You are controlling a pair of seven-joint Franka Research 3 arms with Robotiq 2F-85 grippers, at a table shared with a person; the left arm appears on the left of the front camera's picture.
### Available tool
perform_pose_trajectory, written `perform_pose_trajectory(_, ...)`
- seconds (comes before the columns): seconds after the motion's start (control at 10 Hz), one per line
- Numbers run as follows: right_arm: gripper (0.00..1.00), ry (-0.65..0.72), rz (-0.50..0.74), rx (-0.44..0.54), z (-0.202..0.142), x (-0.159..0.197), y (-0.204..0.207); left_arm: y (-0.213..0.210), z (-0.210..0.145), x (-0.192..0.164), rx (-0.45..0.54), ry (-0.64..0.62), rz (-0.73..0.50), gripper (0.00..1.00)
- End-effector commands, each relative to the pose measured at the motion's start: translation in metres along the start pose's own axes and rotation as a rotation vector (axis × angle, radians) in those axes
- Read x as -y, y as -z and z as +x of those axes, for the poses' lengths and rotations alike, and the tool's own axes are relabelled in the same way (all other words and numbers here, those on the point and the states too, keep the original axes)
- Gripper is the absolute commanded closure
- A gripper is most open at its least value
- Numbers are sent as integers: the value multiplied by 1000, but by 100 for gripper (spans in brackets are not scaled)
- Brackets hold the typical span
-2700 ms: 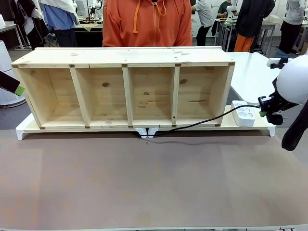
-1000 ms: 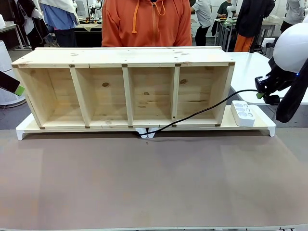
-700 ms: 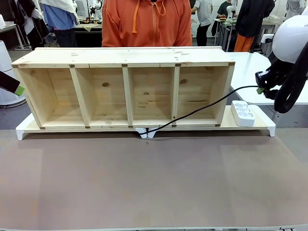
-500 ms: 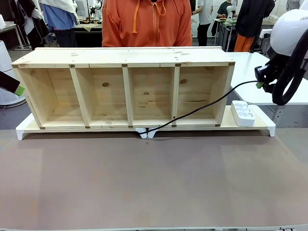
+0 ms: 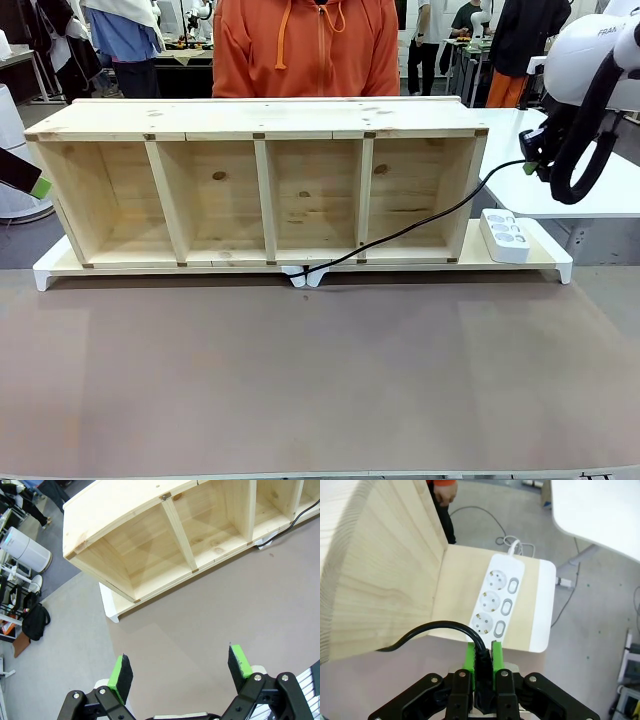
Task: Perform cable management.
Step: Pull the grasped Power Cable to the location of the Power Strip.
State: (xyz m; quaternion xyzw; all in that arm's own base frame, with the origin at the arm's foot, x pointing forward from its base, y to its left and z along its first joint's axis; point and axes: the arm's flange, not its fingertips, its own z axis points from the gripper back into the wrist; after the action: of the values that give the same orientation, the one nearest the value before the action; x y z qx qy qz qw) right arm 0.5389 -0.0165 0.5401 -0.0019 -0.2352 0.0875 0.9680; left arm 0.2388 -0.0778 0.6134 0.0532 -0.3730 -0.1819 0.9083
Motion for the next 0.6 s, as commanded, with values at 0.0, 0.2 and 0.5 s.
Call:
perform_pose_trajectory(0.0,84,4,-3,5,15,12,11,1,1,0,3,-4,2,0)
perform_pose_trajectory(0.2,84,-6,1,23,20,13,18,1,1,0,3,-4,2,0)
perform_pose_trajectory(0.5,84,-6,9,16,19,11,18,1,1,0,3,-4,2,0)
